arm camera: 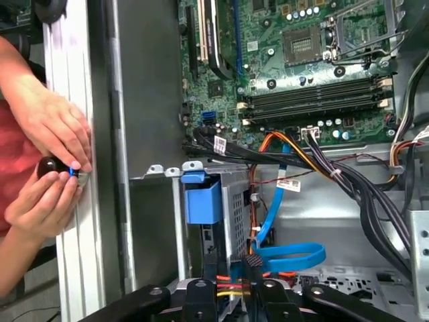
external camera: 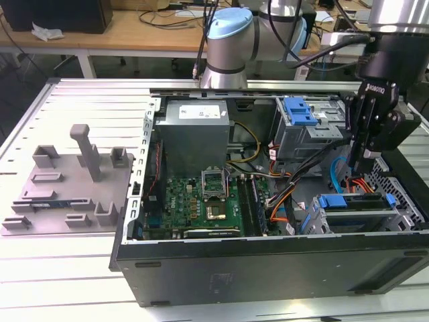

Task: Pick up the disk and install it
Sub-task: 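Insert the second disk wire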

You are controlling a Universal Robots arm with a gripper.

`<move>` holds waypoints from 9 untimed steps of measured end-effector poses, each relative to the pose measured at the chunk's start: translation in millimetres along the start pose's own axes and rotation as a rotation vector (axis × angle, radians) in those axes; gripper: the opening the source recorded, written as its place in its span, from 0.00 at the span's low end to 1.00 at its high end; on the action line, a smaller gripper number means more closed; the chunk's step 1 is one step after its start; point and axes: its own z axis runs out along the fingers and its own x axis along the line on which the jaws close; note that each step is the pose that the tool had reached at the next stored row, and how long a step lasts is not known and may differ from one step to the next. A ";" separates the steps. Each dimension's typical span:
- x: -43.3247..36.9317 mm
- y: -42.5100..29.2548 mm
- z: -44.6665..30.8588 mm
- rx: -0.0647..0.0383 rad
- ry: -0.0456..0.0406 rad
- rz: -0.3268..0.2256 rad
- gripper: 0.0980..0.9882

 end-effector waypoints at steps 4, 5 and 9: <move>4.4 -0.1 -3.6 0.004 -0.0449 0.002 0.22; 5.2 -0.2 -3.2 0.005 -0.0633 0.002 0.22; 14.8 -1.1 0.9 0.005 -0.1118 0.002 0.22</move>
